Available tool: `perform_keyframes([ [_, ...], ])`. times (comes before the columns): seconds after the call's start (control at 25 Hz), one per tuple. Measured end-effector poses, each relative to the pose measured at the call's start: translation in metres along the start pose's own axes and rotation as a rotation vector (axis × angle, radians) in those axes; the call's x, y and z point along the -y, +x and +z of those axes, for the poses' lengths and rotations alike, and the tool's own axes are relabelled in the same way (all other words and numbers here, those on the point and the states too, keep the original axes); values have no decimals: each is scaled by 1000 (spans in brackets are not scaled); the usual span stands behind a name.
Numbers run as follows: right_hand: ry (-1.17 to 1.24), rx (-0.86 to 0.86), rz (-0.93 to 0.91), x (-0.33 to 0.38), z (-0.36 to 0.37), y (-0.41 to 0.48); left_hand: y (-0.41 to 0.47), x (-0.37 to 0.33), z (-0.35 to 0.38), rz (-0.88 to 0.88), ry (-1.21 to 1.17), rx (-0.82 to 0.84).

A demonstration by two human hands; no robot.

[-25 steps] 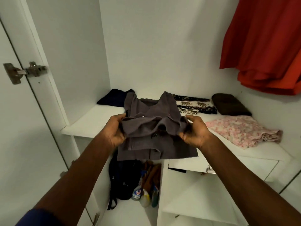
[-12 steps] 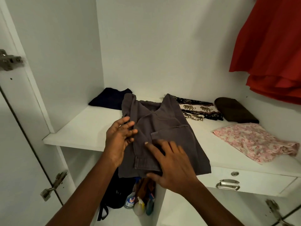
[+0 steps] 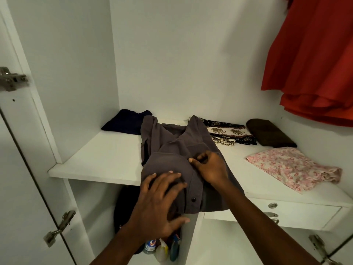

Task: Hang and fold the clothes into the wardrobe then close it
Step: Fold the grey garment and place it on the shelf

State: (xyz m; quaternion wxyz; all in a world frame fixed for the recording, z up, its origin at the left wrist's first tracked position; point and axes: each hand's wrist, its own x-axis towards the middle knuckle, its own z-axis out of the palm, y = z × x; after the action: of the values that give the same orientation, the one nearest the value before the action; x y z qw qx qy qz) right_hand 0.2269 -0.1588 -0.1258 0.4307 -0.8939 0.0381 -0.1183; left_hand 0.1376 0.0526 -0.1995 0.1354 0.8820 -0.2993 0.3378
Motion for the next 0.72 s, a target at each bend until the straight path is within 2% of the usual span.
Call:
perform_keyframes([
  [0.08, -63, 6, -27, -2, 2, 1, -12, 2, 12, 103, 212, 109],
  [0.16, -99, -18, -135, -5, 0, -6, -16, 7, 20, 103, 283, 96],
  [0.28, -176, 51, -505, -26, -21, -35, -12, 16, 22, 37, 245, 27],
  [0.36, -518, 160, -713, -56, -40, -51, -11, 20, 16, -41, 238, 16],
  [0.4, -679, 193, -756, -74, -48, -55, -12, 21, 12, -68, 236, 14],
  [0.48, -830, 206, -781, -106, -59, -55, -16, 20, 2, -89, 217, 31],
  [0.56, -804, 149, -827, -121, -68, -51, -10, 19, -13, -92, 174, 66],
  [0.6, -713, 120, -861, -124, -73, -46, -4, 18, -24, -99, 141, 60],
  [0.72, -338, 56, -803, -104, -96, -38, 20, 14, -66, -203, -8, -58],
])
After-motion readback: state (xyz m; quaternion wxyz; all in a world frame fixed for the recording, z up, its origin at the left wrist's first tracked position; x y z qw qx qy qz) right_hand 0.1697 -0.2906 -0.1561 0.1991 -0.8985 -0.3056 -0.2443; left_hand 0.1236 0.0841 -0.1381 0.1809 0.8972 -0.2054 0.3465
